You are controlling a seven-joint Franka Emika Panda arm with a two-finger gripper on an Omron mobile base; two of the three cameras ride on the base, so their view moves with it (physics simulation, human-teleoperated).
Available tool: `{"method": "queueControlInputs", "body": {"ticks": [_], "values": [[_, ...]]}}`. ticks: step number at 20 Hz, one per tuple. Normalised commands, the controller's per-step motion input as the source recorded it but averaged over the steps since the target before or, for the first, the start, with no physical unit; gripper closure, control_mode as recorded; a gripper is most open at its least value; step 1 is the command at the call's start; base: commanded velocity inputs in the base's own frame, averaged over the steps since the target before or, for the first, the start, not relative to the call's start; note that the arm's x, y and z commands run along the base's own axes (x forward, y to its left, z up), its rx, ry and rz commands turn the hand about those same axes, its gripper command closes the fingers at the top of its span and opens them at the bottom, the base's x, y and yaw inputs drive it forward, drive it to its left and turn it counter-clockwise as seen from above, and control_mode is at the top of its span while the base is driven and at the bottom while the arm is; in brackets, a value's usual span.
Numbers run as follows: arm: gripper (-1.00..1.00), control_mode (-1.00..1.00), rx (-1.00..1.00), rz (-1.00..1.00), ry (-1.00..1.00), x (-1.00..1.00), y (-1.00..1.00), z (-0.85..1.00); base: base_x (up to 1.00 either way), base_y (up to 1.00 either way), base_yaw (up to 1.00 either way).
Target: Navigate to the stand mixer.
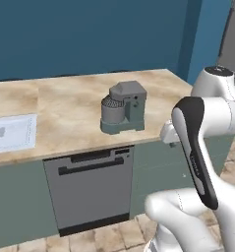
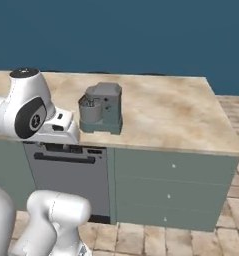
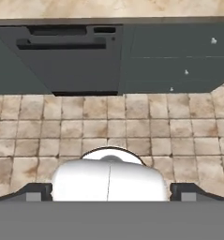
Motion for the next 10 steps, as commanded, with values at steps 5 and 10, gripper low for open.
{"method": "queueControlInputs", "body": {"ticks": [5, 10], "values": [[-1.0, 1.0, 0.0, 0.0, 0.0, 0.0, 0.0, 0.0, 0.71, -0.67, 0.01], [-1.0, 1.0, 0.0, 0.0, 0.0, 0.0, 0.0, 0.0, 0.6, 0.05, 0.0]]}}
